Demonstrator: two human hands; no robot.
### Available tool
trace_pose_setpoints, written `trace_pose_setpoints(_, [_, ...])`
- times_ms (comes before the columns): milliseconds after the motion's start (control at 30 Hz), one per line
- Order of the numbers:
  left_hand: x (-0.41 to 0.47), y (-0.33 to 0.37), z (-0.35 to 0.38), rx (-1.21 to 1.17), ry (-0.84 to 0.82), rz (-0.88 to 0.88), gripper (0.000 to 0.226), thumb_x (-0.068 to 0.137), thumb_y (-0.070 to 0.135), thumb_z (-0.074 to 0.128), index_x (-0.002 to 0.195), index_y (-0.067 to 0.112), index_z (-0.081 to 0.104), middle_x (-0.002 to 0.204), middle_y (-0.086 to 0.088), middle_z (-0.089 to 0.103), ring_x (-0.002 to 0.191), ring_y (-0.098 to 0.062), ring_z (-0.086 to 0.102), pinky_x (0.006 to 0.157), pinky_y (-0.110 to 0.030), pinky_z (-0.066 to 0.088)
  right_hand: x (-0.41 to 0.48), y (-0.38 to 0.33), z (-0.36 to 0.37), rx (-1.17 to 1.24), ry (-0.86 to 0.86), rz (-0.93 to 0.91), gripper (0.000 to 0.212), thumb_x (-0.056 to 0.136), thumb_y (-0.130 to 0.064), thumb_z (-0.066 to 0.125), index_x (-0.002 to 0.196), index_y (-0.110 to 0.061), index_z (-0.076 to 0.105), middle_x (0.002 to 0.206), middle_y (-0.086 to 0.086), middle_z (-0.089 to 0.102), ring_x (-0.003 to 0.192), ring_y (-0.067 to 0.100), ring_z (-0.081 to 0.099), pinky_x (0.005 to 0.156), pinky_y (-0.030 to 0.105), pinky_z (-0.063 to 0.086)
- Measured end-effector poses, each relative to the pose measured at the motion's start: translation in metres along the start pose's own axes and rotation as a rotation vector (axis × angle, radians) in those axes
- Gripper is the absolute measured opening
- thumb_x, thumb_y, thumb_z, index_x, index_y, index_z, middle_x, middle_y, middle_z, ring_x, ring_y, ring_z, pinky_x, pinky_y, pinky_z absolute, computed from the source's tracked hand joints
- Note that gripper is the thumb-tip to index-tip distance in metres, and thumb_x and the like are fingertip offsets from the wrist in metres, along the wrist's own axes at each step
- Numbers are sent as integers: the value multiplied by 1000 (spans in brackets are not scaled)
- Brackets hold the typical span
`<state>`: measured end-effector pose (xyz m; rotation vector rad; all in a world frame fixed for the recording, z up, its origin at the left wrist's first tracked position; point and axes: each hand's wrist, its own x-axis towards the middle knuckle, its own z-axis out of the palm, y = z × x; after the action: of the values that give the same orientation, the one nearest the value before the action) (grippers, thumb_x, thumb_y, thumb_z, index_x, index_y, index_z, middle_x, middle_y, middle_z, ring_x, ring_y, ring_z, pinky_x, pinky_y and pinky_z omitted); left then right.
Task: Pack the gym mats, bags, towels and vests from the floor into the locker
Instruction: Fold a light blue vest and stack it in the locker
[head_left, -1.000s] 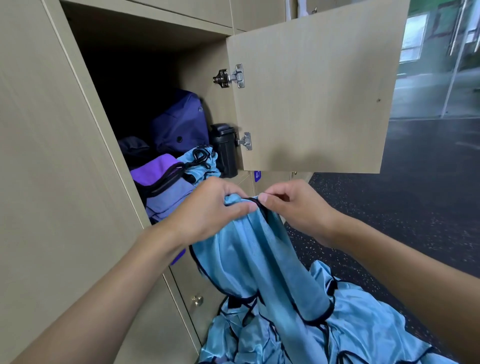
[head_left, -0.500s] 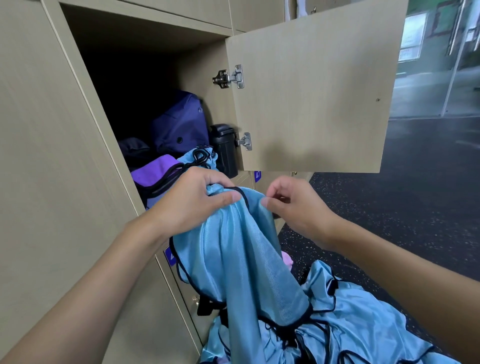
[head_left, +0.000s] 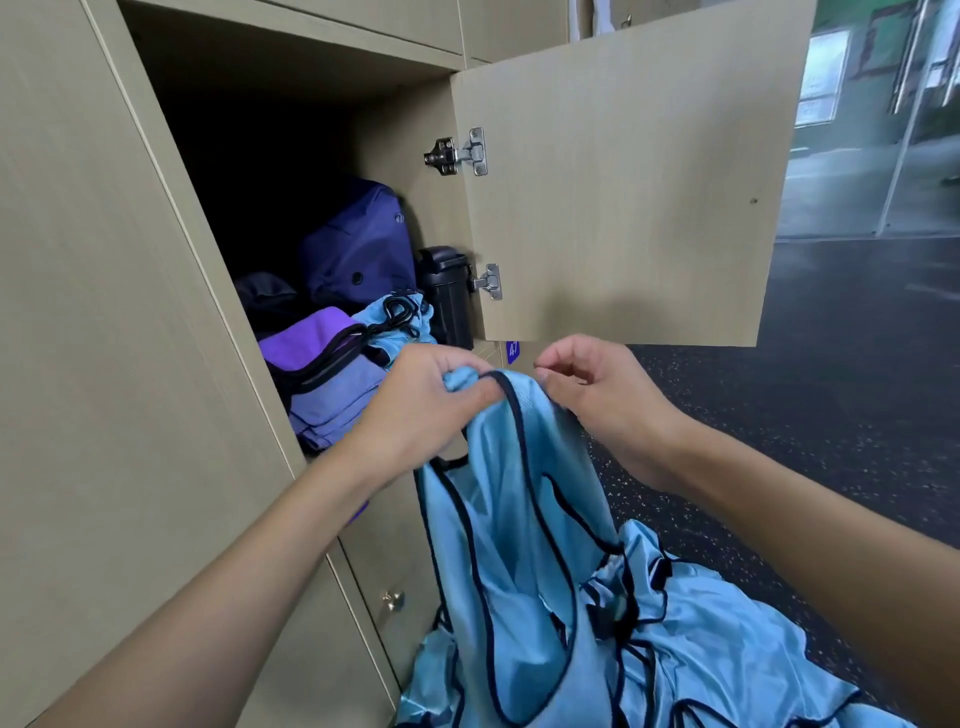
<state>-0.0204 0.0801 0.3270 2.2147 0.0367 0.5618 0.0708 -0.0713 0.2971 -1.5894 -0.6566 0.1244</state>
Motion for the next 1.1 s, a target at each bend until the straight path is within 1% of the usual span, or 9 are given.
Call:
trace_pose_setpoints(133, [7,5,-11,-127,107,-47,20,90,16,70,74,3,70,52,-1,37,44,-15,25,42,-20,20,-3,1,-5,-43,-243,38,30,92,-27,69,119,-18,60,110,2,70,99,16,68,88,31,55])
trace_pose_setpoints(200, [8,6,-14,-142,109,-60,17,90,16,69,76,8,73,51,1,37,44,-16,24,44,-22,18,-7,4,-3,-161,-292,10,20,92,-19,69,110,-11,66,106,12,71,93,19,68,89,36,56])
trace_pose_setpoints(300, [6,7,-16,-65,89,-66,12,92,11,65,88,16,75,51,12,49,39,-8,32,39,-19,25,-8,8,2,-188,-205,-8,16,98,-12,59,94,2,64,86,16,65,76,17,55,74,39,50])
trace_pose_setpoints(400, [-1,10,-14,-54,-36,-92,26,90,13,66,112,26,68,82,19,68,40,2,44,41,-11,29,-7,1,4,-130,-120,9,13,99,-9,55,92,-4,65,83,9,63,72,13,53,67,29,43])
trace_pose_setpoints(567, [-9,15,-9,-149,-262,-201,36,76,42,70,111,38,68,82,-6,45,41,-9,26,47,-26,15,-5,-2,6,-61,-18,44,12,92,-9,61,83,-1,60,76,11,59,69,17,50,61,30,39])
trace_pose_setpoints(667, [-10,13,-3,-132,-203,-104,27,83,43,76,104,27,72,56,9,50,40,0,39,45,-14,27,-5,-6,5,-35,12,55,17,90,-8,64,74,-13,58,72,7,58,64,15,49,56,26,39])
trace_pose_setpoints(733, [-8,8,4,-90,-93,-36,20,81,35,81,90,18,74,61,3,63,51,-2,50,54,-15,38,-6,-7,4,-38,13,43,18,90,-8,64,74,-14,58,71,7,57,61,14,47,55,26,38])
trace_pose_setpoints(933, [5,3,5,-156,166,-104,28,88,18,74,78,-7,65,50,4,41,41,-10,28,43,-22,23,-4,-2,0,-123,88,-68,18,89,-8,67,101,-13,55,89,5,60,67,3,49,57,12,42])
trace_pose_setpoints(1100, [11,5,-8,-271,216,-162,24,91,20,70,78,1,64,55,-3,34,40,-13,19,40,-18,17,-17,-8,-1,-227,-18,-354,14,86,-14,73,85,-11,59,81,-1,56,68,0,45,66,10,37])
